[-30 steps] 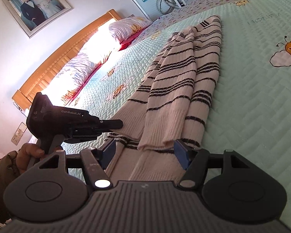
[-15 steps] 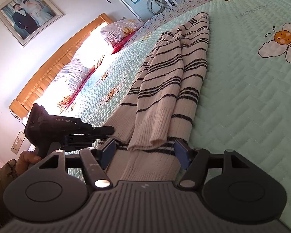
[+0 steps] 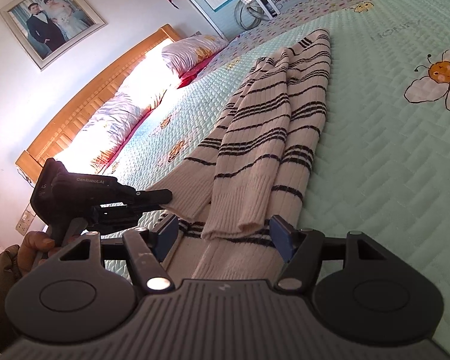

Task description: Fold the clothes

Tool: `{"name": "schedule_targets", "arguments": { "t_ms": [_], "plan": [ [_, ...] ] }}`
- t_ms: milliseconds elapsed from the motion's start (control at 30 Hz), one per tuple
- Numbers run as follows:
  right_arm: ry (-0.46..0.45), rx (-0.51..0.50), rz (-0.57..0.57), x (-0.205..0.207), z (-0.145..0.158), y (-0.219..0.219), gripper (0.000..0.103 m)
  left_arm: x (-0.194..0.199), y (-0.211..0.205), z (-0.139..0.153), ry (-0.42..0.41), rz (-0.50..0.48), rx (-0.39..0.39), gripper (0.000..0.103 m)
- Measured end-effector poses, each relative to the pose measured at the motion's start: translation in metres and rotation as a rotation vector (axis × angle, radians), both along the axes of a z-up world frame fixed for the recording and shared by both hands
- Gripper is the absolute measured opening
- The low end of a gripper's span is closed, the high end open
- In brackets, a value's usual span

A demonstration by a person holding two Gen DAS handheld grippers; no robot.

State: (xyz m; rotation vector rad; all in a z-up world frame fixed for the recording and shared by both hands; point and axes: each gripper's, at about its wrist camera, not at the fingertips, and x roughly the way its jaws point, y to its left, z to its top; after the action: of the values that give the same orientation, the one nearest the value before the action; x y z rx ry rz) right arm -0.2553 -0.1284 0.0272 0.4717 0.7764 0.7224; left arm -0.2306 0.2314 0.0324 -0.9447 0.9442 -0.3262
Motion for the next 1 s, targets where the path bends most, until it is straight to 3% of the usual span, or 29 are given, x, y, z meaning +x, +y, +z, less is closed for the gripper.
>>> {"name": "schedule_targets", "arguments": {
  "t_ms": [133,333,633,1000],
  "plan": [
    [0.011,0.01,-0.01,0.001,-0.003,-0.001,0.068,-0.005,0.009,-0.006,0.032,0.015,-0.02,0.002],
    [0.023,0.012,-0.012,0.001,-0.006,-0.001,0.068,-0.004,0.007,-0.018,0.087,0.004,0.017,0.002],
    [0.029,0.035,-0.021,0.004,-0.006,-0.004,0.069,0.004,0.021,-0.021,0.099,0.003,0.036,0.002],
    [0.057,0.131,-0.041,0.038,0.003,-0.016,0.069,0.003,0.017,-0.014,0.112,-0.066,0.152,0.006]
  ]
}}
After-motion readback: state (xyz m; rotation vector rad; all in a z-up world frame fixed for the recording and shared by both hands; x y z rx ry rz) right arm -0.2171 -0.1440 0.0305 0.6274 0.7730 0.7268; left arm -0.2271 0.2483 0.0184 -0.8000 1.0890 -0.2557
